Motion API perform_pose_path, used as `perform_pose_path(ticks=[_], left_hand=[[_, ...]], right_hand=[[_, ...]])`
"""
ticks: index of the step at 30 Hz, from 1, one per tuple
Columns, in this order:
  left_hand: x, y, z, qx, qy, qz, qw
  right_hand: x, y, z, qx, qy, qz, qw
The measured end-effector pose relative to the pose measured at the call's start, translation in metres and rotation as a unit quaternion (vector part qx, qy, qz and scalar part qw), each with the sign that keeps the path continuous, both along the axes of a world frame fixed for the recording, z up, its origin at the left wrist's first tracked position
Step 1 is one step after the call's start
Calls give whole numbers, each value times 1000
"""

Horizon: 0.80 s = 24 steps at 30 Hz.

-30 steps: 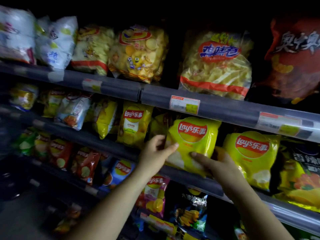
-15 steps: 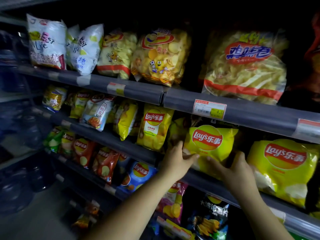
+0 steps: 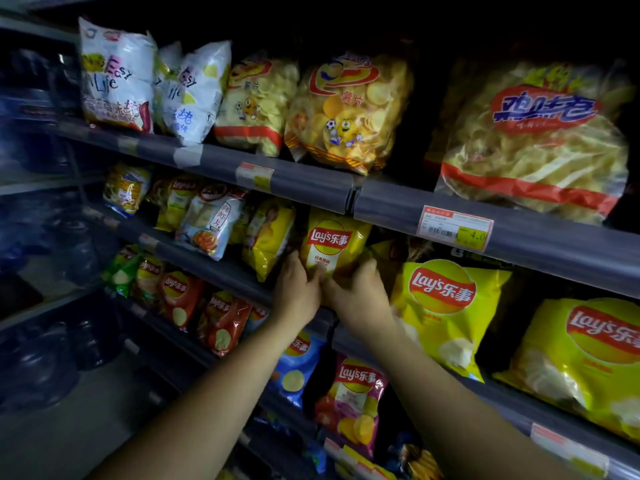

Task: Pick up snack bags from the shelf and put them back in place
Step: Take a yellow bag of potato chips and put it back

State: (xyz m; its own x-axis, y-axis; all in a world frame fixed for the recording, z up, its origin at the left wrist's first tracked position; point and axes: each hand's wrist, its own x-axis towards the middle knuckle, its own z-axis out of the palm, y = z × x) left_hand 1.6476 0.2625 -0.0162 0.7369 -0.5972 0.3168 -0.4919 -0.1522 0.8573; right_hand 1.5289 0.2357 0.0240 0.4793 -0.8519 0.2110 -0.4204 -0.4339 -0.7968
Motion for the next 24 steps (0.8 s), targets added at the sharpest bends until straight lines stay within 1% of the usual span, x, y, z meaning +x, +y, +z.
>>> perform_pose_path(ticks=[1, 3, 7, 9, 11, 13, 16, 18, 20, 24], left_hand=[[2, -3, -2, -4, 7, -3, 1000], [4, -3, 1, -9, 10, -7, 1000], [9, 18, 20, -53, 53, -38, 996], [8, 42, 29, -51, 90, -69, 992], [0, 68, 31, -54, 151, -134, 978], [-16, 89, 29, -74, 202, -183, 959], [-40, 107, 27, -72, 246, -226, 940], [-50, 114, 22, -74, 298, -276, 911], [-58, 118, 17, -78, 344, -304, 885], [-78, 119, 10, -70, 345, -344, 871]], right_hand=[[12, -6, 2, 44, -10, -6, 999], [23, -16, 3, 84, -29, -18, 996], [13, -17, 7, 59, -82, -43, 994], [-5, -6, 6, 85, -123, 4, 989], [-27, 10, 0, 136, -161, 78, 974], [-49, 26, -5, 183, -180, 131, 957], [-79, 36, -8, 261, -208, 174, 927], [-99, 38, -8, 309, -233, 186, 903], [-119, 40, -9, 328, -252, 189, 891], [-148, 44, -12, 321, -261, 202, 888]])
